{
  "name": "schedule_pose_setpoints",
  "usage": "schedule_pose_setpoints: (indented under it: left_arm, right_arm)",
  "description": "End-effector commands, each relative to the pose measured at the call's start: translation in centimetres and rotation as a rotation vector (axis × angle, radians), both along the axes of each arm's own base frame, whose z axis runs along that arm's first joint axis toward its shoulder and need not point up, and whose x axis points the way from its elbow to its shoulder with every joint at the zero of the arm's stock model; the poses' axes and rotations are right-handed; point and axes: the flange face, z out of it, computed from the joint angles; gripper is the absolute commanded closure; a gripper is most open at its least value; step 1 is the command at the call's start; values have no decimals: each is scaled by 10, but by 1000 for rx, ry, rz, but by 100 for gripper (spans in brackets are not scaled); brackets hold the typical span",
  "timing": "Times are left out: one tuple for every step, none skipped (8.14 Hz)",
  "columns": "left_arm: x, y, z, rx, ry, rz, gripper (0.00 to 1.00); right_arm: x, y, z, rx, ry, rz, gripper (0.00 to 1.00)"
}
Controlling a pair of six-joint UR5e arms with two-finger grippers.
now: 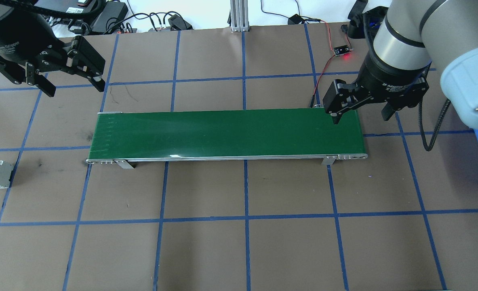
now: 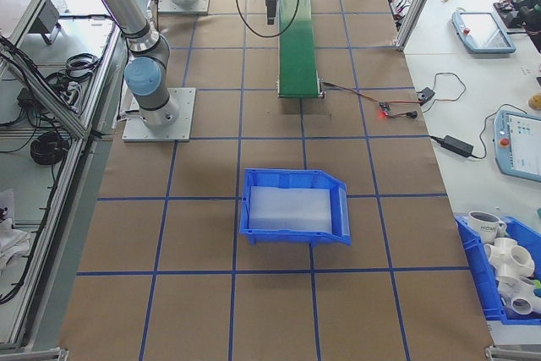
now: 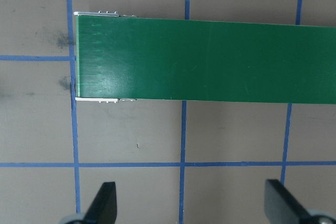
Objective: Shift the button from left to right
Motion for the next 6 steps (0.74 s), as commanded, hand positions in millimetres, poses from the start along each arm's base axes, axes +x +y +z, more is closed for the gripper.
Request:
schedule_pose_setpoints:
  left_arm:
    - [3,-4,0,-6,0,-15,0]
    - [3,-5,-2,0,-10,-21,0]
    - [4,-3,-2,-1,-12,-2,0]
    - [14,-5,-1,-4,-12,20,0]
    - [49,-13,-3,-1,-11,87,0]
    - [110,-19,-7,6,-8,219,0]
  right_arm:
    - [0,0,1,-2,0,0,0]
    - [0,1,0,-1,0,0,0]
    - [0,0,0,1,0,0,0]
    - [0,0,0,1,0,0,0]
    - [0,0,1,-2,-2,0,0]
    - [0,0,0,1,0,0,0]
